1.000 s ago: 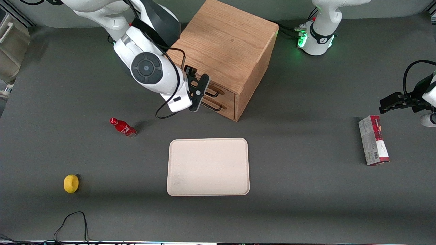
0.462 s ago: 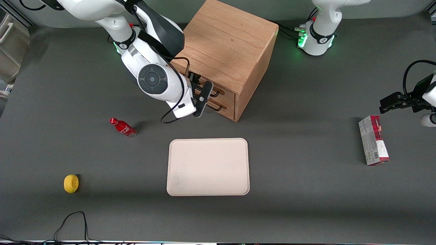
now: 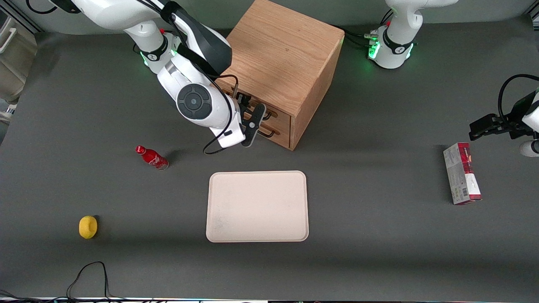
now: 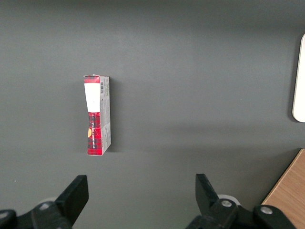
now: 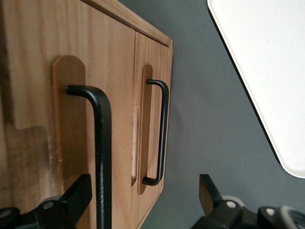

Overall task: Open upper drawer
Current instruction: 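Pull the handle outward with the right gripper, sliding the drawer open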

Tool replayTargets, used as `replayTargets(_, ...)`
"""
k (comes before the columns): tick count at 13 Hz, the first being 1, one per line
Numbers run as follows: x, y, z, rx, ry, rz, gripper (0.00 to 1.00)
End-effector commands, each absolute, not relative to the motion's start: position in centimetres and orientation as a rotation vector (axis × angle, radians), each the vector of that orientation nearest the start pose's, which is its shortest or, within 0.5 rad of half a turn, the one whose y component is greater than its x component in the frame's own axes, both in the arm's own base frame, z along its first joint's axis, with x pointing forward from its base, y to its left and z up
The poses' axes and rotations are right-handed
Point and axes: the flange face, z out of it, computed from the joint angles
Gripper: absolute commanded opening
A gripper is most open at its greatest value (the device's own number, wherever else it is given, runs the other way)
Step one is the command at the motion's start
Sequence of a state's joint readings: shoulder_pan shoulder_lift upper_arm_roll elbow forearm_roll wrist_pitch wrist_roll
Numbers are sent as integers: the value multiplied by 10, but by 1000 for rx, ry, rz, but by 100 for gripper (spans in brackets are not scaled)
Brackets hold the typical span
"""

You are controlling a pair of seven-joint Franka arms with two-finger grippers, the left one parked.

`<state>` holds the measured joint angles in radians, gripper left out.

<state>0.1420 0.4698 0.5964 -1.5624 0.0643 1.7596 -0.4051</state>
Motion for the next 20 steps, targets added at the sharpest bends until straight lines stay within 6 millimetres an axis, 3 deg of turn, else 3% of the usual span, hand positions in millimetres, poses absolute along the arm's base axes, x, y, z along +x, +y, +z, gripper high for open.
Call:
replayTargets(1, 512, 404, 390, -2408, -1509, 320, 100)
replayTargets(4, 520, 400, 381, -2436, -1547, 311, 100)
replayTargets(7, 538, 390, 388, -2461, -1518, 272, 100)
replayTargets(12, 579, 354, 389, -2566, -1479, 220, 100)
replayTargets(16, 616, 312, 399, -2612, -1465, 157, 100)
replayTargets(18, 633, 289, 388, -2635, -1443, 167, 100)
replayTargets(20, 646, 286, 388, -2640, -1424, 137, 100)
